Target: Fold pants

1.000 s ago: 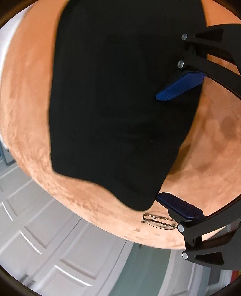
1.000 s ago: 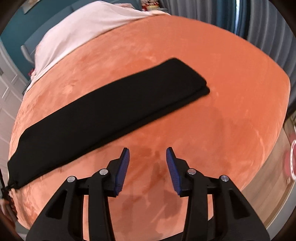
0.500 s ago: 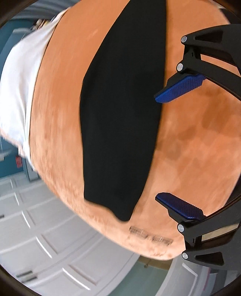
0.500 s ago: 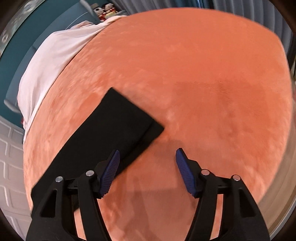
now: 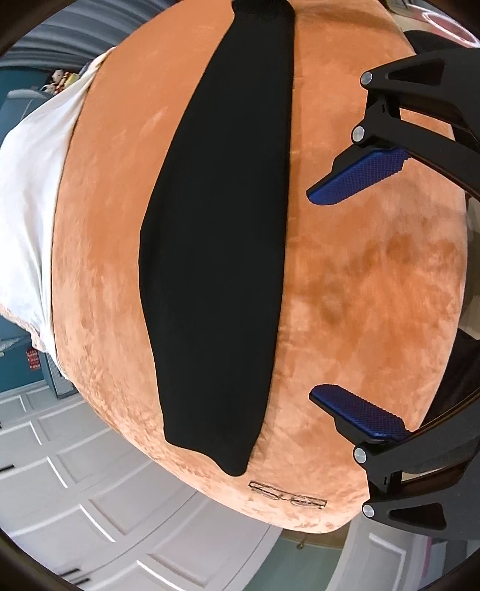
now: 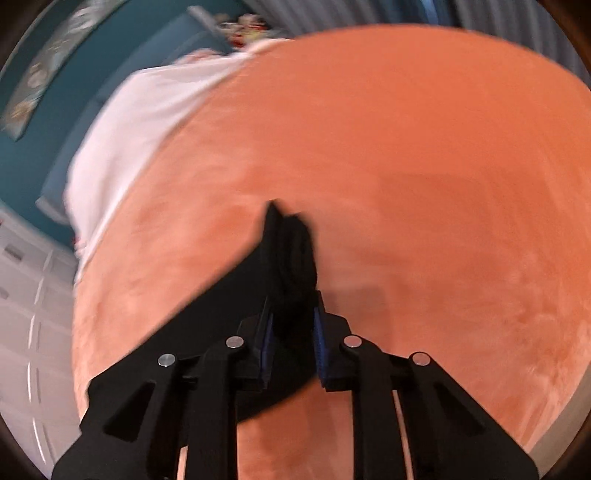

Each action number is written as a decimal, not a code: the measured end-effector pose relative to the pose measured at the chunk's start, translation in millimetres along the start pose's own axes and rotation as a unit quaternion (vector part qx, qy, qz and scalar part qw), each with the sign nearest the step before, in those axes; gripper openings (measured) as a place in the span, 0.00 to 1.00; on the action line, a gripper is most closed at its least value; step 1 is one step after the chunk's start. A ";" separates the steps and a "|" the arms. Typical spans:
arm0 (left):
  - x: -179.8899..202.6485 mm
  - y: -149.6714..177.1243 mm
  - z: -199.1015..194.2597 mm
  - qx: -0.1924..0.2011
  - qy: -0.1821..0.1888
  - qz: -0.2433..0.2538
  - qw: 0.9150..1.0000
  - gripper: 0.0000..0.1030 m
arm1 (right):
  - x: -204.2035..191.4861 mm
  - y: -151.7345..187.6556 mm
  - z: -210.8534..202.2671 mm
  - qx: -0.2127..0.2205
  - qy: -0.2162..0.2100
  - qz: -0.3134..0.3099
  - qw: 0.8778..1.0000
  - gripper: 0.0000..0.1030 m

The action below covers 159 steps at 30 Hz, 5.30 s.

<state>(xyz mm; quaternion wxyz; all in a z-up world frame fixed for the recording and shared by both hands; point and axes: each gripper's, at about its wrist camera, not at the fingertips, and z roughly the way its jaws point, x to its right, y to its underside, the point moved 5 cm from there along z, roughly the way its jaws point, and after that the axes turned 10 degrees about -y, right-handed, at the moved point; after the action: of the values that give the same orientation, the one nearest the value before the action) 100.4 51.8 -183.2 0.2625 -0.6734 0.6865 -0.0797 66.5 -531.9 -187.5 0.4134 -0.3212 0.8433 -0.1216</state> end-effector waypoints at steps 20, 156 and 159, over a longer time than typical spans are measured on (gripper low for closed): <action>-159.0 44.1 22.4 0.020 -0.010 -0.061 0.998 0.93 | -364.9 262.5 157.8 -0.232 -0.076 -0.296 0.923 0.17; 159.1 -10.4 -90.5 0.046 0.217 0.061 0.973 0.26 | -100.6 182.4 -72.1 -0.064 0.025 -0.157 0.985 0.76; 232.5 41.8 -61.3 -0.031 0.193 0.161 0.967 0.29 | -77.6 182.7 -72.8 -0.077 0.031 -0.140 0.987 0.75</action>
<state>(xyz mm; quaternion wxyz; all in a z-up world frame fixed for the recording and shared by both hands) 45.3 -184.6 -209.3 0.1135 -0.5335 0.8259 -0.1430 -35.5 -346.9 -179.8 0.3401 -0.4628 0.8094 -0.1227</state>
